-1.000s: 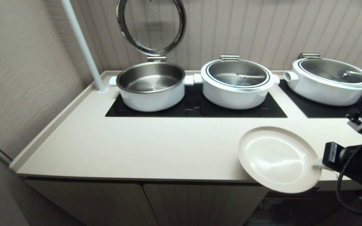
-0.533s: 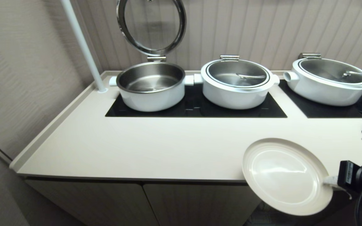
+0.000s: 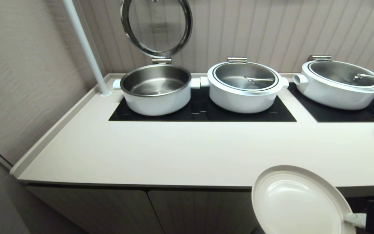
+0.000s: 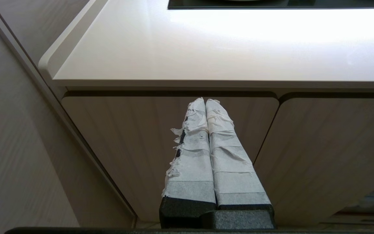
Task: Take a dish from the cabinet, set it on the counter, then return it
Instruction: Put it back into the cabinet
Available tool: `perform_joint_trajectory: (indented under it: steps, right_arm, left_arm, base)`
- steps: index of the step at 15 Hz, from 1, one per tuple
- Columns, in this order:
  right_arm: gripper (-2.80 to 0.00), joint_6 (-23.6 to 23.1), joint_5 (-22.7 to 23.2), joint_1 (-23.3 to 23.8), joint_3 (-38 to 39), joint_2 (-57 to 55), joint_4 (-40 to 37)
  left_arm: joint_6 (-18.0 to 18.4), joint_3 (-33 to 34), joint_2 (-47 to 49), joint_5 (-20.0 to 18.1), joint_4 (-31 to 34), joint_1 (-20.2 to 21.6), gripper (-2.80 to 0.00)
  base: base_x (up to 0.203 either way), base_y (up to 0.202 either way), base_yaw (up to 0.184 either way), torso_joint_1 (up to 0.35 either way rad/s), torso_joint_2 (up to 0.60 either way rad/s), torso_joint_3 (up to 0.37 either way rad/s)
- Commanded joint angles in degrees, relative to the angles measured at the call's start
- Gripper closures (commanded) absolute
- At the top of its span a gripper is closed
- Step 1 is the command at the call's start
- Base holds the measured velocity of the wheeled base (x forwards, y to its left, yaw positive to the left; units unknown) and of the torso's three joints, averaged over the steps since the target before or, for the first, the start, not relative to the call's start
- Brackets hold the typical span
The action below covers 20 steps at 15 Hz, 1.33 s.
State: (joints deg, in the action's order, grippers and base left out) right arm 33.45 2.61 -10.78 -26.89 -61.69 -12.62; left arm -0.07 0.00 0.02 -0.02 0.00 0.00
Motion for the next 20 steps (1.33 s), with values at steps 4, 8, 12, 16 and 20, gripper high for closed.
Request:
perform_joint_trajectory:
  steps: [4,8,12,16,20]
  right_arm:
    - [0.0,0.29,0.03,-0.54,6.5,7.33,-0.24]
    - [0.0,0.3,0.12,-2.79,9.62,10.05,-0.48]
    - [0.0,0.3,0.12,-4.02,11.21,11.68,-0.93]
    - [0.0,0.35,0.2,-5.13,11.65,13.9,-4.32]
    - [0.0,0.47,0.2,-6.78,12.36,17.36,-7.62]
  left_arm:
    - [-0.01,0.0,-0.02,0.02,0.0,0.0,0.0]
    - [-0.01,0.0,-0.02,0.02,0.0,0.0,0.0]
    - [-0.01,0.0,-0.02,0.02,0.0,0.0,0.0]
    - [-0.01,0.0,-0.02,0.02,0.0,0.0,0.0]
    - [-0.01,0.0,-0.02,0.02,0.0,0.0,0.0]
  base:
    - [0.0,0.0,0.0,0.0,0.0,0.0]
    - [0.0,0.0,0.0,0.0,0.0,0.0]
    - [0.0,0.0,0.0,0.0,0.0,0.0]
    - [0.0,0.0,0.0,0.0,0.0,0.0]
    - [0.0,0.0,0.0,0.0,0.0,0.0]
